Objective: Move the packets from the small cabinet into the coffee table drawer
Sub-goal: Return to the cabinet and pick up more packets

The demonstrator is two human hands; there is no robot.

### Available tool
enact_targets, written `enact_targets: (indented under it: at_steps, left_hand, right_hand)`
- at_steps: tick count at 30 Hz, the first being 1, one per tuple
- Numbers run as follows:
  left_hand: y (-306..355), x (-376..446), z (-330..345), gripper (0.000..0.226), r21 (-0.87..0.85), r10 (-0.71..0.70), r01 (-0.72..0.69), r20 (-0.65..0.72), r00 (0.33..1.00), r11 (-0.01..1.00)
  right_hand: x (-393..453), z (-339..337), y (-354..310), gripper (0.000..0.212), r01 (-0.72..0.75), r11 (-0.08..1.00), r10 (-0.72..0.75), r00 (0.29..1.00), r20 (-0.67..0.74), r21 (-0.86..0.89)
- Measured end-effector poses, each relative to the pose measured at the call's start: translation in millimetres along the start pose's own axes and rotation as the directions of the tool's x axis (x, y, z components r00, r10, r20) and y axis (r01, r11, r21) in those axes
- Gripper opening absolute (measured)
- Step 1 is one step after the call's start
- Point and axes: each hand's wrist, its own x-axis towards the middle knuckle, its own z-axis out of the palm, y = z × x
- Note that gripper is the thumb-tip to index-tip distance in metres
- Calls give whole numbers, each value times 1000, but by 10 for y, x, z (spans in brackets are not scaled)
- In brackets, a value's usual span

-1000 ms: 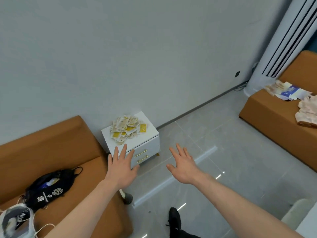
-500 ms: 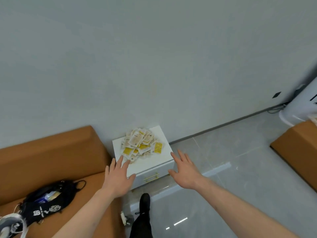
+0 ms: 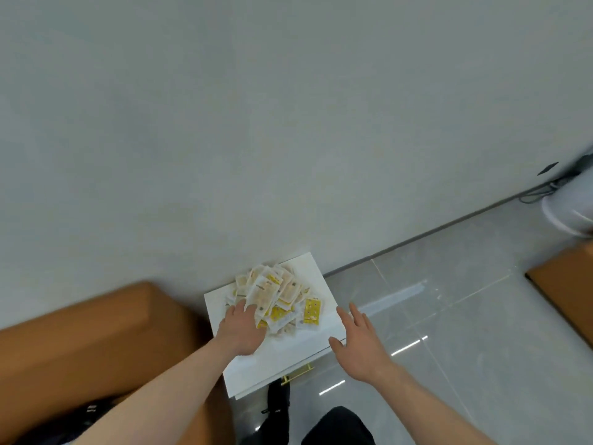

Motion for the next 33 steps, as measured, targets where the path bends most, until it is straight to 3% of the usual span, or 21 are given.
enact_targets:
  at_steps: [12,22,33]
  left_hand:
    - [137,1763,237,83,-91,-55,63,96,994,994]
    - [30,2530,910,109,-160,-141,142,17,990,977]
    - [-49,2399,867,57,-418,-148,39,-230,962,907]
  right_hand:
    - [1395,151,33,69,-40,998,36,997,72,42]
    - [1994,666,307,69,-50,997,42,991,127,65]
    - [1973,896,293,67,-73,993,58,985,165,88]
